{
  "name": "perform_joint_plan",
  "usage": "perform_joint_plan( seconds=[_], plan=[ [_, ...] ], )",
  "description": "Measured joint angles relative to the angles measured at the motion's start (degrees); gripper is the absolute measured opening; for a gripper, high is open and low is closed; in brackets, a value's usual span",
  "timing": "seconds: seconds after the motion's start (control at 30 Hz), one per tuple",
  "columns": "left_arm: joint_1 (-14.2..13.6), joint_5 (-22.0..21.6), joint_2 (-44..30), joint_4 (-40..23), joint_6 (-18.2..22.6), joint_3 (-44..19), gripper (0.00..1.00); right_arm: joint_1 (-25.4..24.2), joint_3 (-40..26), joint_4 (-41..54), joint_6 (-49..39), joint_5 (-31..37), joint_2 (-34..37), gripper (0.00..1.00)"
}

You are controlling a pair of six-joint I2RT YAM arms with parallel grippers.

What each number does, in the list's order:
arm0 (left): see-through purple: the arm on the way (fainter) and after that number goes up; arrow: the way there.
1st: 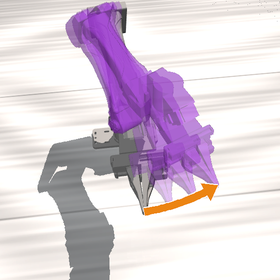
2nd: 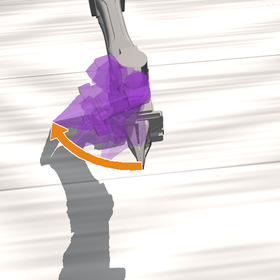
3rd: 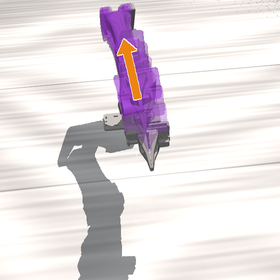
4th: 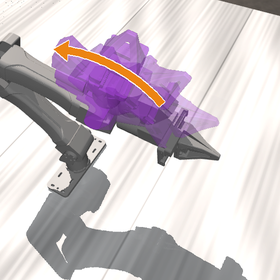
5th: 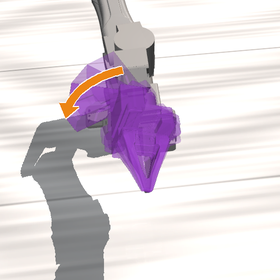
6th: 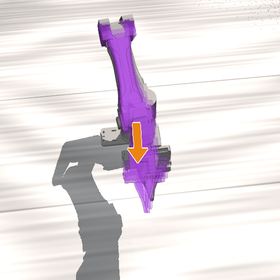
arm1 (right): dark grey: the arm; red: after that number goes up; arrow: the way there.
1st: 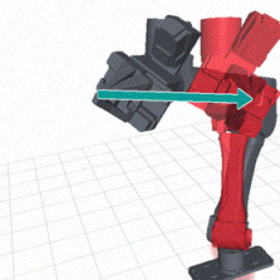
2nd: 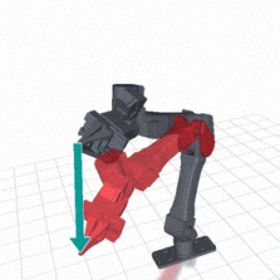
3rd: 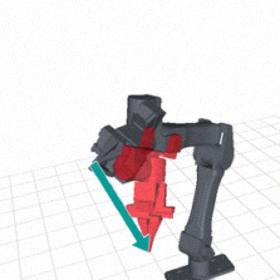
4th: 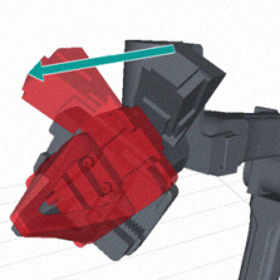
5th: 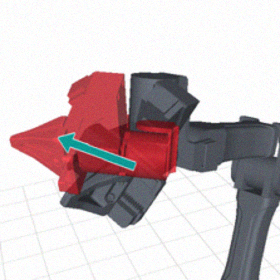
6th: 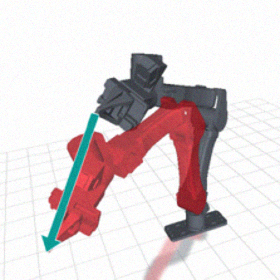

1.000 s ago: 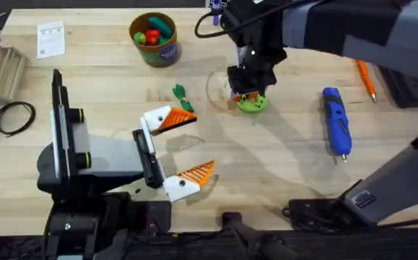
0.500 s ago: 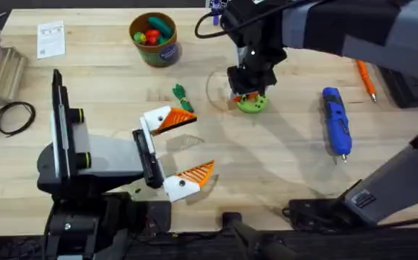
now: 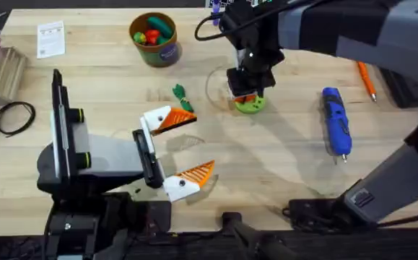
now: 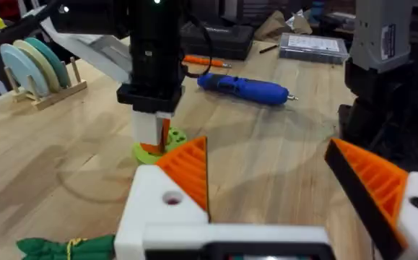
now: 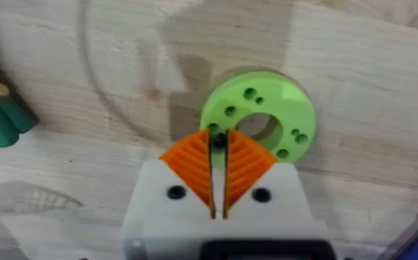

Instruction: Pick up the gripper from the table and insert it into the empty holder that is missing its gripper. Then pick up a screw, insert it into the mounting hole, and use the screwdriver to tighten it. Finally, clean up the table by picking up the vegetable and placing it into the bucket.

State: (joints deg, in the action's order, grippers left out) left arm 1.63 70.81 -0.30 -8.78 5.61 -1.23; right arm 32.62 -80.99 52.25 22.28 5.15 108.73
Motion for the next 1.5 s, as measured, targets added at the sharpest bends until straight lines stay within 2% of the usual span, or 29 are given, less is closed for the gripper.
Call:
perform_joint_plan(
  seconds=[0.53,0.7,0.97,1.2,1.5],
  plan=[
    [0.0,0.0,0.0,0.0,0.0,0.0,0.985,0.0,0.0,0.3,0.2,1.7,-0.2,0.006],
    [0.0,0.0,0.0,0.0,0.0,0.0,0.985,0.0,-1.8,3.9,0.2,2.6,-3.0,0.006],
    [0.0,0.0,0.0,0.0,0.0,0.0,0.985,0.0,-14.0,13.4,-2.4,2.8,-8.7,0.006],
    [0.0,0.0,0.0,0.0,0.0,0.0,0.985,0.6,-26.2,24.4,-11.2,1.5,-8.9,0.006],
    [0.0,0.0,0.0,0.0,0.0,0.0,0.985,6.5,-38.3,31.9,-16.6,-0.3,-8.9,0.006]
  ],
)
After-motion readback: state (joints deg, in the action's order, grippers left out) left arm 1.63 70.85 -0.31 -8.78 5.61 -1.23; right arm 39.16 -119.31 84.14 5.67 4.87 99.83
